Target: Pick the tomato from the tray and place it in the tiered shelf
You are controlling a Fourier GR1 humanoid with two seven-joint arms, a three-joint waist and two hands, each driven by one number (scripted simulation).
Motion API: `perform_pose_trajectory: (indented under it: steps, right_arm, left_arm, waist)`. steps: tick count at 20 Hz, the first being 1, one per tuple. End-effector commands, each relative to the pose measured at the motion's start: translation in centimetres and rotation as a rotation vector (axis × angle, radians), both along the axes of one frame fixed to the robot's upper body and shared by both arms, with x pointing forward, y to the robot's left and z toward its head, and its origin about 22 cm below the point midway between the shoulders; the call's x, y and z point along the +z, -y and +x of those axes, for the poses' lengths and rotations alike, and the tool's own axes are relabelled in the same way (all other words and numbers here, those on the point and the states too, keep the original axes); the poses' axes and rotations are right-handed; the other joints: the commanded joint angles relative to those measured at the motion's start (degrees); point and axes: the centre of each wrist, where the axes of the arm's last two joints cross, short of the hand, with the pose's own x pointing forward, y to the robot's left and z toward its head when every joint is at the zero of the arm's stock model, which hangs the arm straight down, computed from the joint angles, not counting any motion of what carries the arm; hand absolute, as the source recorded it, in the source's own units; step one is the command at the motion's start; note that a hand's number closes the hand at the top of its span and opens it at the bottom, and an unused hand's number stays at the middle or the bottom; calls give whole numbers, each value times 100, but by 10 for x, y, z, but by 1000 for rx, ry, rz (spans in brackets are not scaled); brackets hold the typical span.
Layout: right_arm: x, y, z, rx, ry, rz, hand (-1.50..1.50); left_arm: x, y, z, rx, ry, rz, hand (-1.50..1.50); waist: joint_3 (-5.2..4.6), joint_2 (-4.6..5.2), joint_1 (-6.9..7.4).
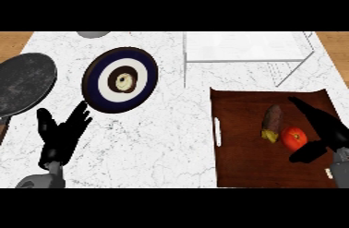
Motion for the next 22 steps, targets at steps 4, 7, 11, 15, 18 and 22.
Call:
perform_pose_trajectory:
  steps: [4, 7, 11, 15, 18, 22]
  right_arm:
    - [-28, 4, 5, 9, 39, 31, -150]
    - [-33, -10, 17, 17, 42, 37, -150]
    - [-23, -8, 6, 137, -45, 26, 150]
    - [-46, -21, 9, 267, -90, -13, 150]
    - [-45, -23, -4, 258, -46, 39, 150]
    - [-50, -29, -11, 289, 17, 80, 150]
  left_arm:
    - [8, 3, -15, 4, -24, -9, 0]
    - [0, 1, 9, 0, -21, -6, 0]
    - [-3, -5, -13, 25, -13, 13, 0]
    - [-6, -4, -13, -7, -15, -13, 0]
    - [-9, 0, -16, 1, -18, -6, 0]
    - [14, -7, -5, -19, -9, -3, 0]
  waist:
    - [-16, 13, 18]
    - [-18, 20, -1]
    - [-20, 9, 1]
    - [-18, 19, 28]
    - [-19, 10, -11]
    - [-18, 10, -6]
